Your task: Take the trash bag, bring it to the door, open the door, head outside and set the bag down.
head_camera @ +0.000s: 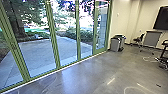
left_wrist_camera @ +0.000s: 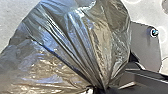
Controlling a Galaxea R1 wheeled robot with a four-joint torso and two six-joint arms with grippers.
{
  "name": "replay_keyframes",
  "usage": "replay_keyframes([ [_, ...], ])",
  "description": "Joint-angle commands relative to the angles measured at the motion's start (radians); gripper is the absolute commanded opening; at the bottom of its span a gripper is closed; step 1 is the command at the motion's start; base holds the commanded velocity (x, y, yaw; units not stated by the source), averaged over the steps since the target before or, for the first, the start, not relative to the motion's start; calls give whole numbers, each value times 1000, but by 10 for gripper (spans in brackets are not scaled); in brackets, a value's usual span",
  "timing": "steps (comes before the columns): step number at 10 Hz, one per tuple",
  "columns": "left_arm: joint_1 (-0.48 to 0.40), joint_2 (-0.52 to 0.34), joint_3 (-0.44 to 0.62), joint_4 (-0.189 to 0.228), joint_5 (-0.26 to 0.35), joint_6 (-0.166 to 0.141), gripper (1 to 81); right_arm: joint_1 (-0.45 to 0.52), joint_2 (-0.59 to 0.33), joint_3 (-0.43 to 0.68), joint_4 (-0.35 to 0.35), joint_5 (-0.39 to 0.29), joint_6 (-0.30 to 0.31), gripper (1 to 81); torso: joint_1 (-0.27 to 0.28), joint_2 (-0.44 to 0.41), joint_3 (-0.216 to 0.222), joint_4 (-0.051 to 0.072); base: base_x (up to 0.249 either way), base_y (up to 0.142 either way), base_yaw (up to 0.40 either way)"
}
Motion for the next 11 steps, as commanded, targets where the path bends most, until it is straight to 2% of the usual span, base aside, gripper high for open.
replay_keyframes([
  [1,-61,-5,0,2,51,8,10,51,0,3,-2,-68,-5,811,0,0,0,0,133,-81,0],
  [6,-61,-4,1,2,51,6,10,53,0,3,-2,-68,-3,811,0,0,0,0,133,-80,0],
  [11,-61,-5,0,2,51,8,10,56,3,4,-4,-68,-3,811,0,0,0,0,133,0,0],
])
